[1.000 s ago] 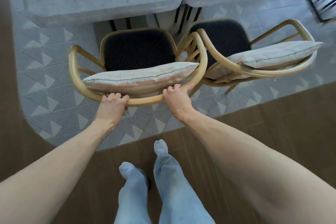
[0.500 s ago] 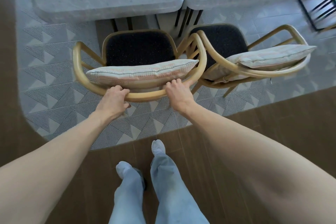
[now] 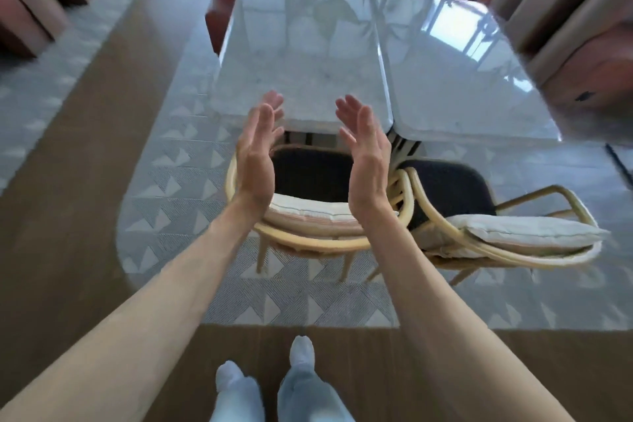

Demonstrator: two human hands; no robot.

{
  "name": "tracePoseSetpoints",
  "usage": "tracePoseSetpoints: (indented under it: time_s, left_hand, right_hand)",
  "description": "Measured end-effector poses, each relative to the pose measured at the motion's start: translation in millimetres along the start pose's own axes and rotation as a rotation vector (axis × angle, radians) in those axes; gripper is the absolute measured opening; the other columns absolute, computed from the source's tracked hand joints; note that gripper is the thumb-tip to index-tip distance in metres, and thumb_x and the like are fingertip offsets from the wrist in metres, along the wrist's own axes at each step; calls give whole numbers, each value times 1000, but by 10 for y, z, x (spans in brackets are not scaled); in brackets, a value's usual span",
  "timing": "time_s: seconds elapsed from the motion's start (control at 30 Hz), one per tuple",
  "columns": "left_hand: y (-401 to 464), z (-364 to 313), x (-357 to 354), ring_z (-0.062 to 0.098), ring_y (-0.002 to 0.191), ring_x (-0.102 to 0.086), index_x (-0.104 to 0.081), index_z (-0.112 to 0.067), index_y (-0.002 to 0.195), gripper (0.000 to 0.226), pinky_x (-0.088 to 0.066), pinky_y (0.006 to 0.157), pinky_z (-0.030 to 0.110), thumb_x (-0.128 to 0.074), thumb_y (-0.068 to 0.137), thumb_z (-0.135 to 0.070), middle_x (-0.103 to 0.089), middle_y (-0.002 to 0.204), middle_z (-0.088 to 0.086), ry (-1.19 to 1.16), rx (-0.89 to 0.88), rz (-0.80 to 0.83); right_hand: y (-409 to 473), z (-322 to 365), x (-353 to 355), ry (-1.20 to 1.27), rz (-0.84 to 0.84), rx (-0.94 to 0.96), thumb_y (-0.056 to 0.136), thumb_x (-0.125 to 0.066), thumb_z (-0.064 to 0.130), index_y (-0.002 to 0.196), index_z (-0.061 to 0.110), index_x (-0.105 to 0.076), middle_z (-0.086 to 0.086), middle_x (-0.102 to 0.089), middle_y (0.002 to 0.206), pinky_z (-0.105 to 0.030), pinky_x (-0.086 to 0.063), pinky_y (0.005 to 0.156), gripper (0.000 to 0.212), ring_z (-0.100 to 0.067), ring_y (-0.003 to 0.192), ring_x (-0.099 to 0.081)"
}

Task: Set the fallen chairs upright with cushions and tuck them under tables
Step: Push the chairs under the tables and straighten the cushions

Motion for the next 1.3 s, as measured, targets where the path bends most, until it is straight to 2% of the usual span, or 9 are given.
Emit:
tracePoseSetpoints:
  time_s: [0.13, 0.2, 0.37, 0.53, 0.63, 0.73, 0.97, 1.2, 1.3]
  left_hand:
    - [-158, -389, 257, 14, 129, -57, -51, -29, 136, 72, -44, 112, 42, -45, 85, -79, -57, 144, 0, -72, -89, -72]
    - [-264, -530, 477, 18, 126, -60, -51, -30, 136, 78, -45, 111, 42, -49, 79, -83, -57, 144, 2, -94, -108, -110]
    - [-685, -893, 1400, 18, 123, -62, -49, -29, 139, 76, -44, 112, 45, -47, 82, -79, -59, 142, 0, -59, -170, -210]
    - [-1347, -1363, 2832, 16, 121, -63, -53, -28, 140, 49, -43, 112, 50, -43, 100, -55, -63, 138, -5, -30, -239, -421]
    - [-1934, -1685, 3752, 15, 123, -63, -55, -33, 139, 55, -43, 112, 48, -43, 95, -64, -65, 136, -8, 22, -286, -513]
    - [-2556, -1954, 4618, 17, 124, -62, -58, -35, 135, 47, -40, 114, 52, -44, 96, -58, -66, 134, -8, 42, -323, -616]
    - [-3750, -2471, 6217, 16, 125, -61, -57, -28, 137, 49, -42, 113, 49, -43, 97, -53, -65, 136, -6, 156, -369, -835]
    - [-4715, -2707, 7945, 20, 124, -62, -56, -17, 141, 54, -45, 110, 51, -43, 99, -48, -65, 136, -1, 281, -395, -1079]
    - [-5101, -2845, 8802, 22, 125, -61, -56, -16, 140, 52, -46, 109, 51, -43, 100, -46, -63, 138, 2, 368, -388, -1157]
  right_hand:
    - [-58, 312, -335, 45, 58, 59, 101, -36, 42, 139, 7, -57, -9, -65, 137, -47, -46, 112, 56, -18, 127, -62]
    - [-158, 384, -568, 31, 103, 61, 100, -38, 42, 139, 8, -57, -8, -65, 138, -48, -46, 112, 55, -18, 127, -62]
    - [-624, 555, -1468, -8, 277, 57, 96, -44, 45, 134, 12, -61, -4, -66, 134, -50, -46, 111, 53, -18, 126, -62]
    - [-1565, 796, -2667, 61, 475, 85, 107, -45, 32, 126, 17, -65, -2, -69, 128, -52, -46, 111, 31, -18, 123, -64]
    - [-2354, 932, -3458, 146, 583, 80, 104, -48, 34, 120, 18, -70, -2, -71, 126, -49, -49, 108, 31, -19, 121, -66]
    - [-3173, 1048, -4188, 249, 691, 60, 96, -51, 44, 113, 22, -73, -2, -73, 124, -44, -51, 106, 36, -19, 120, -66]
    - [-4755, 1149, -5568, 335, 904, 30, 103, -47, 35, 122, 16, -70, 2, -73, 122, -51, -47, 110, 35, -19, 121, -65]
    - [-5925, 983, -7122, 381, 1132, -4, 101, -47, 38, 113, 30, -72, 0, -73, 121, -55, -45, 110, 29, -22, 122, -65]
    - [-6330, 826, -7992, 423, 1195, -20, 102, -47, 35, 116, 22, -72, -4, -73, 122, -56, -46, 109, 32, -24, 122, -65]
Point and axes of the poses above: each hand's wrist, its own y-axis towards the middle knuckle, its own x-axis out of the back of the hand, z = x × y, the point moved 7 cm from there along y, towards the middle knuckle
